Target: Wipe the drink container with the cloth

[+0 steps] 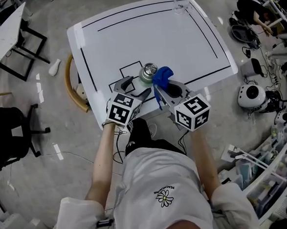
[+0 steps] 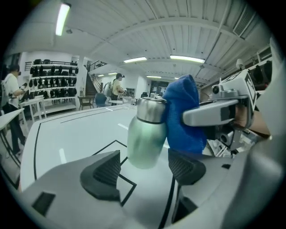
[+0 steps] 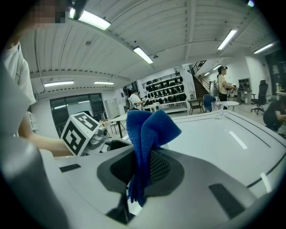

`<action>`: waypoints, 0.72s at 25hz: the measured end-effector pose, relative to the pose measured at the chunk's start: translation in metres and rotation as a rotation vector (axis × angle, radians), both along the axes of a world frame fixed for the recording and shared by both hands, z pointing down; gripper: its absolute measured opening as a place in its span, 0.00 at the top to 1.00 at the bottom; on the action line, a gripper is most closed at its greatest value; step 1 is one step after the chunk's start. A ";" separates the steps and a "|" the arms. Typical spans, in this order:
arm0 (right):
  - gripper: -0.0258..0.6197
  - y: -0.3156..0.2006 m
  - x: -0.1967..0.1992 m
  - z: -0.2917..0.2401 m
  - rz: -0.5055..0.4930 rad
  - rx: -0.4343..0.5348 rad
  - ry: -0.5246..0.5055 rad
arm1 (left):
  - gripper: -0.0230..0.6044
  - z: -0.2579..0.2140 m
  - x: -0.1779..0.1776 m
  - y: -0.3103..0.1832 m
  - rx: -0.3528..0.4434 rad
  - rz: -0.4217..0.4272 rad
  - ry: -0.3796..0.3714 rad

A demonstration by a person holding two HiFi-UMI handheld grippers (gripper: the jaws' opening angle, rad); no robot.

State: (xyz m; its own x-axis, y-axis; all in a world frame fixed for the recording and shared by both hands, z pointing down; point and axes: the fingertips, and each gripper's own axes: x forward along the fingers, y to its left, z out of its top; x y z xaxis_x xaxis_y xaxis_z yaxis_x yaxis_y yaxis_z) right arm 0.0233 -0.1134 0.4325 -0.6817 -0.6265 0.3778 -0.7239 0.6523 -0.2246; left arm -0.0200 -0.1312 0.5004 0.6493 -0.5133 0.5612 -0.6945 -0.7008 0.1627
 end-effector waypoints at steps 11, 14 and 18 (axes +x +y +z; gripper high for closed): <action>0.89 -0.019 0.013 0.000 0.028 0.020 0.047 | 0.46 0.011 0.043 0.038 -0.032 0.118 0.008; 0.89 -0.019 0.012 0.000 0.027 0.023 0.058 | 0.46 0.014 0.044 0.042 -0.016 0.123 -0.022; 0.89 -0.018 0.014 0.000 0.031 0.023 0.057 | 0.44 0.004 0.012 0.027 0.029 0.022 -0.029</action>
State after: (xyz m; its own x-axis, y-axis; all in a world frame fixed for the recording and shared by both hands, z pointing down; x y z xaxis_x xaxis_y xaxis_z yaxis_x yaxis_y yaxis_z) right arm 0.0375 -0.1315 0.4323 -0.6398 -0.6560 0.4005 -0.7550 0.6339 -0.1679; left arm -0.0077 -0.1044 0.5047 0.6446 -0.5151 0.5649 -0.6828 -0.7203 0.1222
